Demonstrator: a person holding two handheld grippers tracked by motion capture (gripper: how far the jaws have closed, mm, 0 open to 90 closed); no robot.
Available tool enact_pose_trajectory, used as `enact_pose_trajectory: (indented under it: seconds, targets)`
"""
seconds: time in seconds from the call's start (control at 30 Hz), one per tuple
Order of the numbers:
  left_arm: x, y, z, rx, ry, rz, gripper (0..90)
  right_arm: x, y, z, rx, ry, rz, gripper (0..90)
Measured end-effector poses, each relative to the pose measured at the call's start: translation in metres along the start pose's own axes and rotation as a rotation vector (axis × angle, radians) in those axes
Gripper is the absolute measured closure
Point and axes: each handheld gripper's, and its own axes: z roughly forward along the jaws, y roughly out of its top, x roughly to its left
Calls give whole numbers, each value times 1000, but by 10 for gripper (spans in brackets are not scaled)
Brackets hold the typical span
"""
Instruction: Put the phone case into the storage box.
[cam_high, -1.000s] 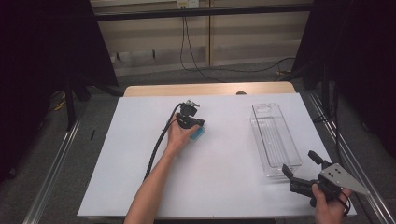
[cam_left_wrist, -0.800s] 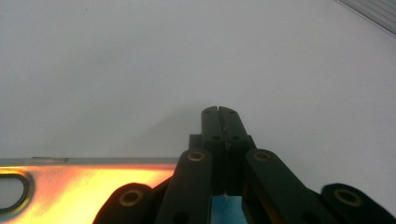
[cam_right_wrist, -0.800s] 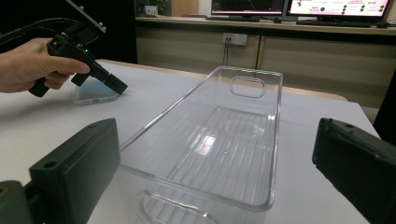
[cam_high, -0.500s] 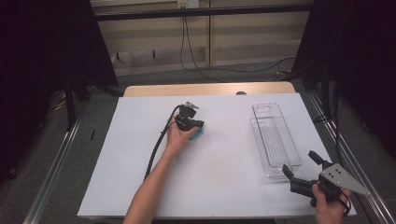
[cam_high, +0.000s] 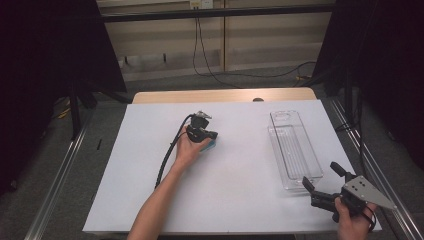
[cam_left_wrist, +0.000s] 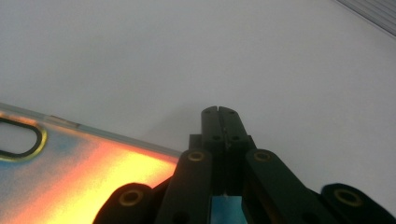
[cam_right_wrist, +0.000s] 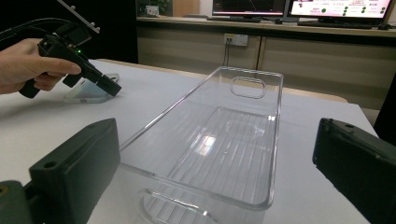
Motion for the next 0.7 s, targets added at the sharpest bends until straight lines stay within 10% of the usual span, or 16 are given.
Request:
enact_pose_trajectory:
  seconds: [0.7]
  targets:
    - [-7,-4,-2,24,-12,25,900,0,0,0,1,-8,2,1]
